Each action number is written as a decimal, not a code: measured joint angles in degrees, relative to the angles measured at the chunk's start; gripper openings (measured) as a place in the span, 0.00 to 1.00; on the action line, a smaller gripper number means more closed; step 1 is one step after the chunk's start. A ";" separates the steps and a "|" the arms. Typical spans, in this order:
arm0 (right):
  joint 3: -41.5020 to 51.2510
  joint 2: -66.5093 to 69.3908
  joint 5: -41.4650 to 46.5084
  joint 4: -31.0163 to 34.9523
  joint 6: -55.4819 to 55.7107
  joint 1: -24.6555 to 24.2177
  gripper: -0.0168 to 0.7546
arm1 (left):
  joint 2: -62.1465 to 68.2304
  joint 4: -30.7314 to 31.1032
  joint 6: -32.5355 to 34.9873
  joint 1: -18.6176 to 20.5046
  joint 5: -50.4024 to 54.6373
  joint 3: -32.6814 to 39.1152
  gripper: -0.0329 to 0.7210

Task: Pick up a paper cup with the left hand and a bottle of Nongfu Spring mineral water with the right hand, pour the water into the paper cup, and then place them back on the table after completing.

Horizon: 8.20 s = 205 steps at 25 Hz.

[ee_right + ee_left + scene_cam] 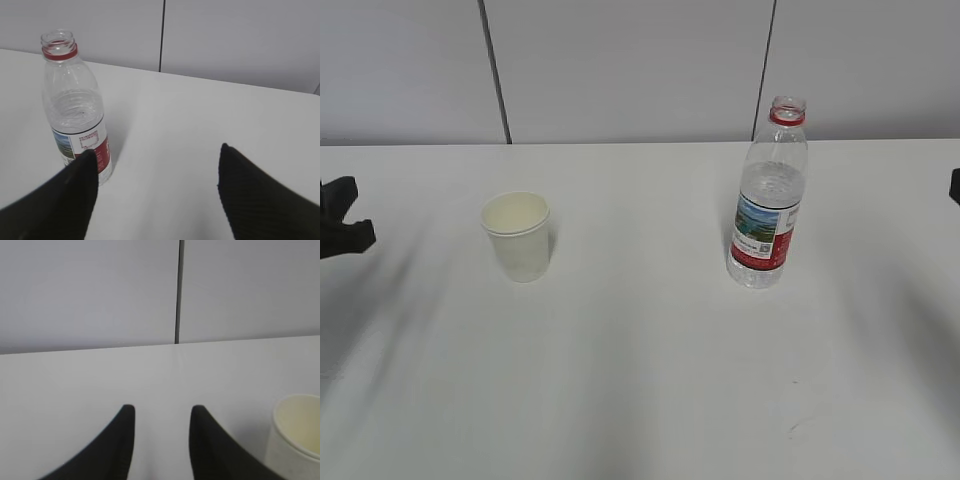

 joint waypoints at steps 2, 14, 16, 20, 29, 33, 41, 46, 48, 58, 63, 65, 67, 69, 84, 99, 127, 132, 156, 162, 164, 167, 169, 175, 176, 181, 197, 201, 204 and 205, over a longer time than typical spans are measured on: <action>2.33 0.88 -3.97 1.04 0.00 0.00 0.74 | 2.72 0.37 0.00 0.00 -3.92 1.40 0.36; 8.43 2.14 -20.52 2.53 0.00 0.00 0.74 | 11.26 12.66 0.00 0.00 -11.55 2.41 0.36; 8.43 2.14 -21.39 2.53 0.00 0.00 0.74 | 12.13 15.07 0.00 0.00 -11.60 2.41 0.36; 8.43 2.14 -22.26 2.56 0.00 0.00 0.74 | 15.09 18.96 0.00 0.00 -11.91 2.41 0.36; 8.43 2.14 -23.62 2.56 0.09 0.00 0.74 | 19.23 19.87 0.00 -1.10 -11.84 1.41 0.58; 8.43 2.14 -25.36 2.56 0.09 -0.12 0.74 | 20.68 19.11 0.00 -4.78 -11.92 -1.05 0.80; 8.43 2.14 -25.58 2.56 0.09 -0.12 0.74 | 25.39 8.65 -0.05 -9.48 -11.92 -6.31 0.90; 8.43 2.14 -25.69 2.56 0.09 -0.12 0.74 | 28.18 8.45 -0.09 -11.90 -11.92 -9.60 0.89; 8.43 2.14 -25.69 2.56 0.09 -0.12 0.74 | 28.98 8.31 -0.11 -12.56 -11.92 -10.97 0.89; 8.43 2.14 -26.00 2.56 0.09 -0.12 0.74 | 36.33 8.26 -3.11 -12.87 -11.92 -20.04 0.85; 8.43 2.14 -26.72 2.56 0.09 -0.12 0.74 | 37.33 8.33 -4.70 -12.98 -11.92 -21.26 0.81; 8.43 2.14 -26.66 2.56 0.09 -0.12 0.74 | 37.39 8.33 -4.76 -13.04 -11.92 -21.43 0.79; 8.43 2.14 -26.76 2.56 0.09 -0.12 0.74 | 37.39 8.33 -4.76 -13.04 -11.92 -21.49 0.75; 8.43 2.14 -26.80 2.56 0.09 -0.12 0.74 | 37.39 8.33 -4.76 -13.04 -11.92 -21.55 0.69; 8.43 2.51 -27.14 2.56 0.09 -0.12 0.74 | 37.39 8.33 -4.76 -13.04 -11.96 -21.55 0.61; 7.60 20.89 -37.11 -5.01 5.93 -0.12 0.84 | 37.39 8.39 -4.76 -13.04 -11.96 -21.55 0.60; -8.31 62.60 -62.51 -9.27 8.00 0.08 0.85 | 37.39 10.68 -4.76 -13.04 -12.13 -21.55 0.60; -11.18 65.21 -62.71 -10.78 9.94 0.20 0.85 | 37.39 11.13 -4.76 -13.04 -12.13 -21.55 0.60; -21.70 69.32 -59.18 -16.16 11.75 0.20 0.85 | 37.39 11.47 -4.76 -13.04 -12.18 -21.55 0.60; -24.84 71.94 -59.18 -16.64 12.10 0.20 0.85 | 37.39 12.69 -4.76 -13.04 -12.18 -21.55 0.60; -25.38 72.60 -59.18 -16.64 12.47 0.20 0.85 | 37.39 12.76 -4.76 -13.04 -12.24 -21.55 0.60; -25.62 72.70 -59.18 -16.64 12.70 0.20 0.84 | 37.39 12.81 -4.76 -13.04 -12.24 -21.55 0.60; -25.61 72.78 -59.18 -16.64 12.70 0.20 0.80 | 37.39 12.83 -4.76 -13.04 -12.24 -21.55 0.60; -25.63 72.78 -59.28 -16.64 12.70 0.20 0.70 | 37.39 13.10 -4.76 -13.04 -12.24 -21.55 0.60; -25.63 72.78 -59.28 -16.64 12.70 0.20 0.69 | 37.39 13.37 -4.76 -13.04 -12.24 -21.55 0.60; -25.63 72.78 -59.38 -16.64 12.70 0.20 0.69 | 37.39 16.03 -4.76 -13.04 -12.29 -21.55 0.60; -25.63 72.78 -59.38 -17.37 12.70 0.20 0.68 | 37.39 20.06 -5.74 -13.04 -12.40 -21.55 0.56; -25.86 72.78 -58.64 -20.05 12.70 0.20 0.68 | 37.39 21.34 -6.90 -13.04 -12.46 -21.55 0.55; -25.98 71.59 -55.67 -22.20 11.88 0.20 0.68 | 37.39 23.72 -8.74 -13.04 -12.58 -21.55 0.55; -25.98 71.12 -54.82 -22.44 11.39 0.20 0.68 | 37.39 24.57 -9.46 -13.04 -12.63 -21.55 0.55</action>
